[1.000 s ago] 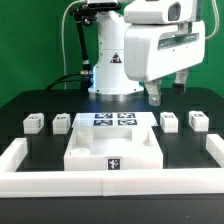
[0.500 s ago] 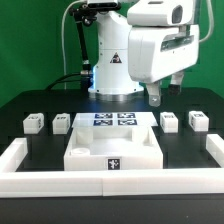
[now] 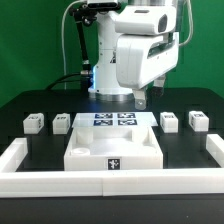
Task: Assemble square table
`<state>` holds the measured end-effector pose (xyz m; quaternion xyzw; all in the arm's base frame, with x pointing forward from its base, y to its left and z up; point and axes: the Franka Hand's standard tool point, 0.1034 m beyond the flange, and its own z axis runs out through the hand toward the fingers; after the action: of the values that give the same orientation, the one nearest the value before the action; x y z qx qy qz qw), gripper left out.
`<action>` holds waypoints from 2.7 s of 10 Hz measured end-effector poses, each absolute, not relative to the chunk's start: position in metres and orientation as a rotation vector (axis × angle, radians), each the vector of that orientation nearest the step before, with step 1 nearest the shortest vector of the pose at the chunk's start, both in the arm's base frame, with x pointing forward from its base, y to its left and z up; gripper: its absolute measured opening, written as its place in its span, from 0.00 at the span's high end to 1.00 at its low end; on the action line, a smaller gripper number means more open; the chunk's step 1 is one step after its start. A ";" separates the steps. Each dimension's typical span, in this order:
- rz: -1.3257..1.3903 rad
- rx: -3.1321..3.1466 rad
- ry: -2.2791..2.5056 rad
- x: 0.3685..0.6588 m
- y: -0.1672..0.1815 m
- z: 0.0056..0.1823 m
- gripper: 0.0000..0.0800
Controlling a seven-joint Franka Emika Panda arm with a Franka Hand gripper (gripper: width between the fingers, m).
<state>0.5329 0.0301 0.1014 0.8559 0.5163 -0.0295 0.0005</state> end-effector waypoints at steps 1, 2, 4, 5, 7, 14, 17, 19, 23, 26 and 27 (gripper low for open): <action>-0.059 2.626 1.707 0.533 0.025 0.098 0.19; -0.054 2.578 1.776 0.527 0.018 0.095 0.19; -0.056 2.499 1.891 0.516 0.009 0.089 0.19; -0.056 2.503 1.885 0.516 0.006 0.090 0.19; -0.057 2.505 1.884 0.516 0.006 0.089 0.19; -0.052 2.321 2.117 0.490 -0.022 0.071 0.19; -0.056 2.325 2.118 0.490 -0.023 0.068 0.19; -0.059 2.322 2.138 0.471 -0.021 0.054 0.19; -0.025 2.274 2.192 0.461 -0.016 0.029 0.19; -0.034 2.298 2.187 0.455 -0.016 0.014 0.19; -0.036 2.305 2.181 0.455 -0.016 0.014 0.19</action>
Offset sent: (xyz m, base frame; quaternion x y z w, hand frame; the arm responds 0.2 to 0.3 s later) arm -0.0202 -0.0189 -0.0054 -0.0159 -0.0066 -0.1352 0.9907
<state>0.4552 -0.0162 0.0139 0.7263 0.6871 -0.0112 -0.0159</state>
